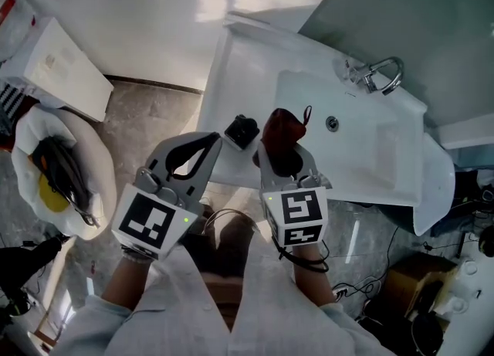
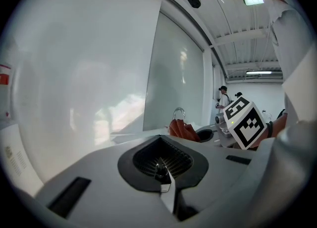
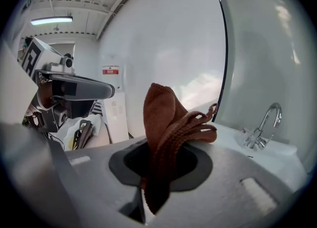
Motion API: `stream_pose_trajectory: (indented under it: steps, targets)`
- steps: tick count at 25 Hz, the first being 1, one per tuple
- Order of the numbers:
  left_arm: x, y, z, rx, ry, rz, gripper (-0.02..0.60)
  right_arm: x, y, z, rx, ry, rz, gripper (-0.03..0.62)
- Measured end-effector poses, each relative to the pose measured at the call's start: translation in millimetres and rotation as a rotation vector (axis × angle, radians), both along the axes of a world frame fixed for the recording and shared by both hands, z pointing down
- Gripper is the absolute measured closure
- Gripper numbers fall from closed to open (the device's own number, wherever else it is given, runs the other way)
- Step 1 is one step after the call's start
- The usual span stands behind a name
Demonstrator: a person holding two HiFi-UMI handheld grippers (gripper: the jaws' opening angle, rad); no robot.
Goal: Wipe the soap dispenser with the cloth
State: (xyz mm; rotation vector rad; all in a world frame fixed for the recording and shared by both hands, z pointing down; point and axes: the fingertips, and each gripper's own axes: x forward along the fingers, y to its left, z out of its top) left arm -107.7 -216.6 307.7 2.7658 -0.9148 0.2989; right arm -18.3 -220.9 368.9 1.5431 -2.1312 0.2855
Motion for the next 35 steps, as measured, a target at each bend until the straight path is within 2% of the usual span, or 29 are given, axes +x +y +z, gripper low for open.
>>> stream_pose_trajectory:
  steps: [7, 12, 16, 24, 35]
  targets:
    - [-5, -7, -2, -0.009, 0.018, 0.0, 0.577, -3, 2, 18, -0.104, 0.081, -0.025, 0.51]
    - [-4, -13, -9, 0.004, 0.019, -0.028, 0.577, 6, -3, 28, -0.135, 0.283, -0.088, 0.51]
    - [-6, -18, -8, -0.007, 0.017, -0.063, 0.577, 8, -11, 39, -0.155, 0.368, -0.126, 0.511]
    - [-6, -19, -2, -0.021, 0.011, -0.099, 0.577, 2, -14, 68, -0.174, 0.437, -0.208, 0.511]
    - [6, -18, 4, -0.03, -0.009, -0.103, 0.577, 9, -2, 105, -0.217, 0.463, -0.222, 0.51]
